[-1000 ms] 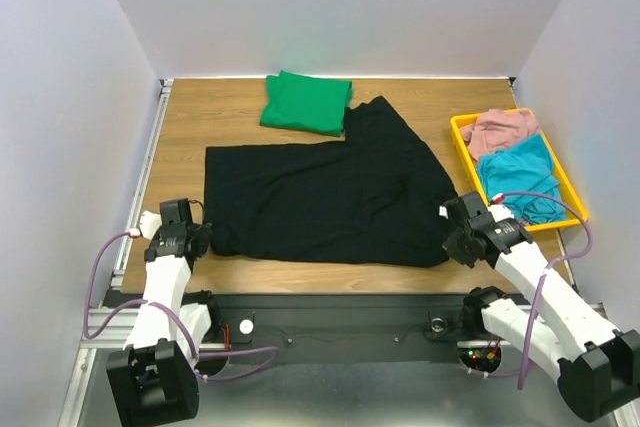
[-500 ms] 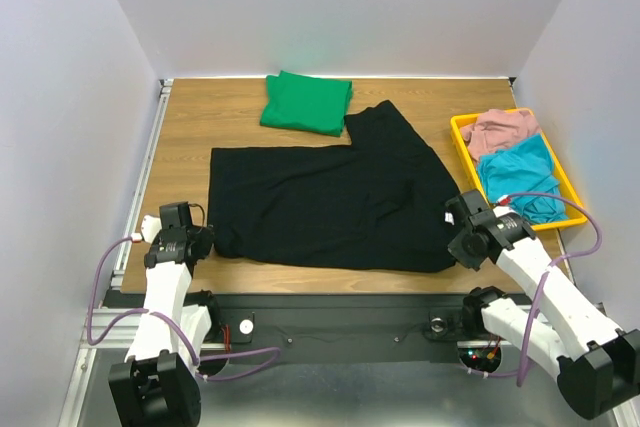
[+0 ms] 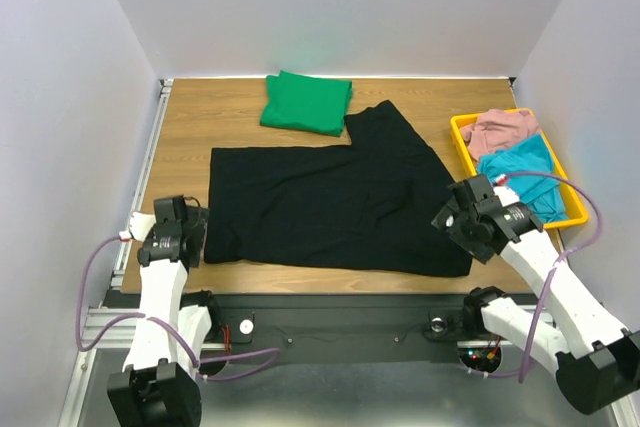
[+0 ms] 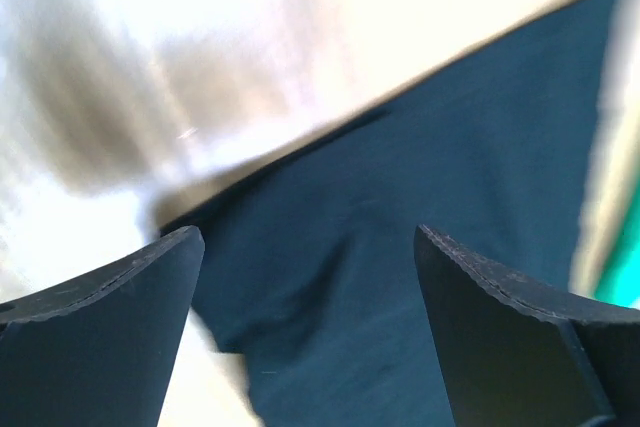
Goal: Fold and stack the t-shirts
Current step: Fold the tshirt
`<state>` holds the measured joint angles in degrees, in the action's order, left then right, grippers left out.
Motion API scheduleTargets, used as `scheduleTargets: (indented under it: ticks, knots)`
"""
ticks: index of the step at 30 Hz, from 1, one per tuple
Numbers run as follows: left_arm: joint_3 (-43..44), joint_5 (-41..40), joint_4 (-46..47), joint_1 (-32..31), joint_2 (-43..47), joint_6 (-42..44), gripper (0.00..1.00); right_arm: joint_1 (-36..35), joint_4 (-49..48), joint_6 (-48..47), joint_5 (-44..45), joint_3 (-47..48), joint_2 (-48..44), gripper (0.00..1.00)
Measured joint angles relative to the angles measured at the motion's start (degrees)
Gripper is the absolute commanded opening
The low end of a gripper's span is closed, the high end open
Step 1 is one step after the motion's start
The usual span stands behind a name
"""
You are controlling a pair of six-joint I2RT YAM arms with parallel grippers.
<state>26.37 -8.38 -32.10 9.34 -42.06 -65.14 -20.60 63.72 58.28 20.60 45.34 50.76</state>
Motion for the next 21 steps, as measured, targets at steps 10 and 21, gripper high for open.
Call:
scheduleTargets:
  ticks: [10,21]
  knots:
    - [8.2,-2.4,9.0,0.0,1.2,3.7,0.99,-4.3,-31.2,-12.9,-15.2,0.2,24.9,1.0]
    - [9.3,2.9,16.7,0.0,-16.1,8.0,0.98,-7.3,-46.2,-15.8,-17.9,6.3,39.7,1.0]
